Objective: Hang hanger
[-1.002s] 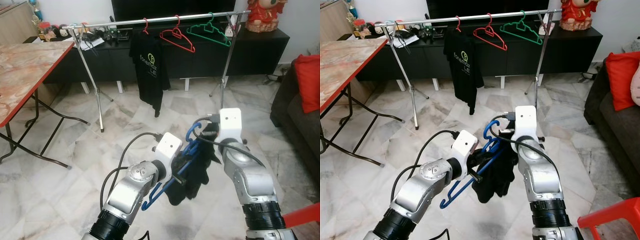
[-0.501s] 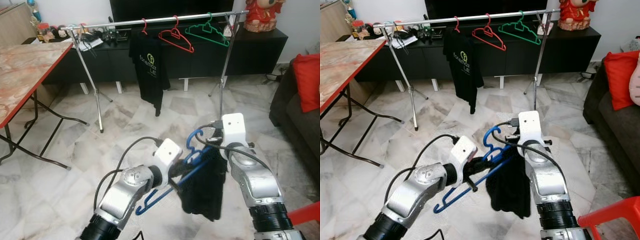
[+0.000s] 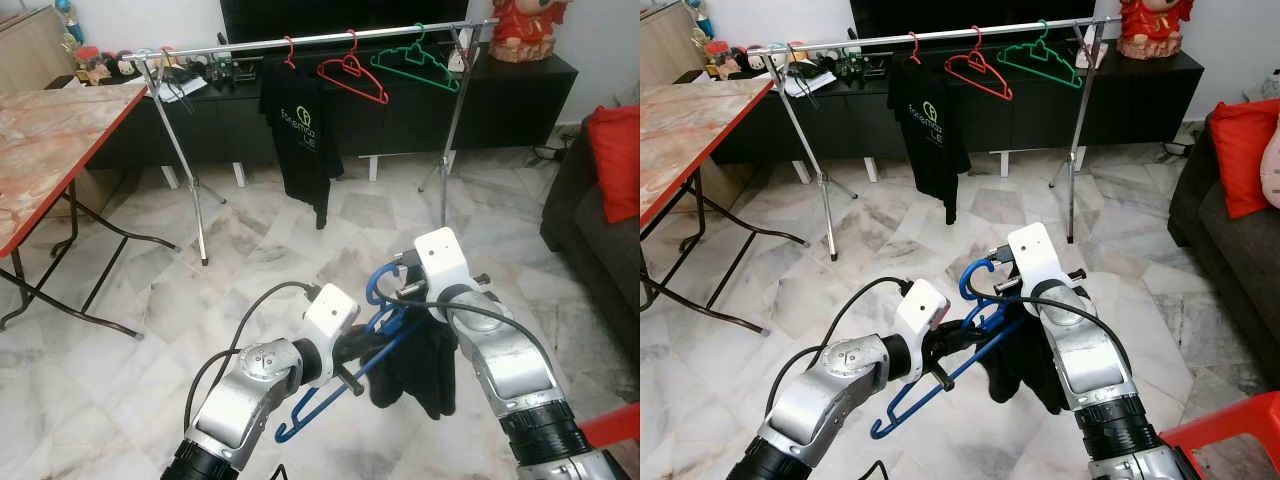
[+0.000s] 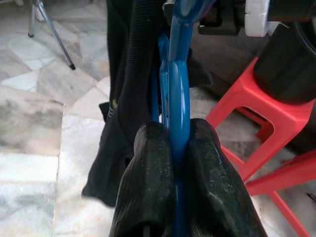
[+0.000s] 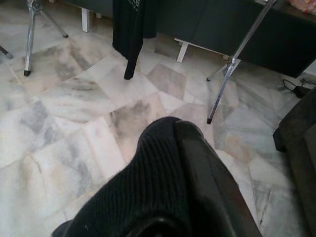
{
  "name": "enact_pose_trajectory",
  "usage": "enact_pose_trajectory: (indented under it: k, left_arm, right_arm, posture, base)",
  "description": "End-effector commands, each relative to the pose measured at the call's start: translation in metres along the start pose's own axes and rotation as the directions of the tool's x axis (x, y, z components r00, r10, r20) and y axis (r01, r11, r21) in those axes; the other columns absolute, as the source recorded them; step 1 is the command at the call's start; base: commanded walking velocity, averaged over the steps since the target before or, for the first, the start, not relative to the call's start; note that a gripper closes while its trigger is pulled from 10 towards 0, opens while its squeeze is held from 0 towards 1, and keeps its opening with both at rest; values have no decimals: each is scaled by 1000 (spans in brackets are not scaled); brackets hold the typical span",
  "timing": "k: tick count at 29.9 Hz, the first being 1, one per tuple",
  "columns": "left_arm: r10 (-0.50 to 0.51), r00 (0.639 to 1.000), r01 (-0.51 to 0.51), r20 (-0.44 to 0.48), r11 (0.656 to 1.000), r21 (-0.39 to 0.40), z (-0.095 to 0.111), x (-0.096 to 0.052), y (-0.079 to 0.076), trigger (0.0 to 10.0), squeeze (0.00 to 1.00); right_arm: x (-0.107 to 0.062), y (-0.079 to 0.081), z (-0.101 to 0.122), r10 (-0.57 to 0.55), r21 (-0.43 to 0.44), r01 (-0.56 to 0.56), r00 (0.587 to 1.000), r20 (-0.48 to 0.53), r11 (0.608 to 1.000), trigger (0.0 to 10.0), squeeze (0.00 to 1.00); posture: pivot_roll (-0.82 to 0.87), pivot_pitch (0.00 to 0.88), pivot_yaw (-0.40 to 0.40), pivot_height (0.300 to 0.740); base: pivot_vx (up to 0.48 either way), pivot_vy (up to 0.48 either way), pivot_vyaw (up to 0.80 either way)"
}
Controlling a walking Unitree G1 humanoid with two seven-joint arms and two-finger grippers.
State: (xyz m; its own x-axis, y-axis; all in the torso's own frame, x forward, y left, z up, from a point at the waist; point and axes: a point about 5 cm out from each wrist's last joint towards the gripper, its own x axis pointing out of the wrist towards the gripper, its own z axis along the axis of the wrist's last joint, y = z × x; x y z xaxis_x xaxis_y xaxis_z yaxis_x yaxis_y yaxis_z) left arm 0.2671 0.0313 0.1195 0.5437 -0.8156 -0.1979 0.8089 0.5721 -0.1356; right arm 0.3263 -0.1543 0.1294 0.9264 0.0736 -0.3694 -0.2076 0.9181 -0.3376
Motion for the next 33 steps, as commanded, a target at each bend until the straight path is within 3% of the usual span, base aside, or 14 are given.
enact_pose_trajectory:
  k: [1, 5, 10, 16, 20, 21, 26, 33]
  left_arm:
    - [-55, 976, 44, 209, 998, 53, 41, -1, -9, 10000, 0]
    - [-56, 953, 48, 299, 998, 33, 53, -6, -9, 10000, 0]
    - [-66, 942, 58, 329, 998, 34, 59, -8, -9, 10000, 0]
    - [-60, 942, 50, 331, 998, 40, 60, -8, -9, 10000, 0]
    - [-50, 942, 39, 333, 998, 39, 59, -9, -7, 10000, 0]
    - [-51, 943, 38, 328, 998, 46, 59, -10, -7, 10000, 0]
    - [-19, 947, 2, 321, 999, 54, 58, -10, -4, 10000, 0]
    - [56, 931, -76, 360, 996, 42, 64, -10, 5, 10000, 0]
  right_arm:
    - [1, 18, -3, 50, -44, -51, 999, -20, 998, 10000, 0]
    - [2, 11, -17, 10, -90, -18, 996, -88, 996, 10000, 0]
    - [2, 11, -23, 5, -94, -16, 993, -118, 995, 10000, 0]
    - [4, -1, -30, -99, -71, 90, 985, -143, 993, 10000, 0]
    - [4, -9, -35, -151, -22, 149, 975, -165, 989, 10000, 0]
    - [4, -15, -37, -188, 51, 199, 967, -170, 979, 10000, 0]
    - [4, -23, -38, -232, 187, 266, 955, -186, 946, 10000, 0]
    - [4, -18, -42, -220, 206, 259, 956, -196, 944, 10000, 0]
  posture:
    - [-37, 9, 82, 740]
    - [-34, 6, 85, 740]
    - [-34, 6, 85, 740]
    - [-34, 6, 85, 740]
    - [-29, 1, 88, 740]
    - [-29, 1, 88, 740]
    - [-27, 0, 90, 740]
    - [-27, 0, 92, 740]
  base:
    - [0, 0, 0]
    - [0, 0, 0]
    - [0, 0, 0]
    - [0, 0, 0]
    - [0, 0, 0]
    - [0, 0, 0]
    - [0, 0, 0]
    - [0, 0, 0]
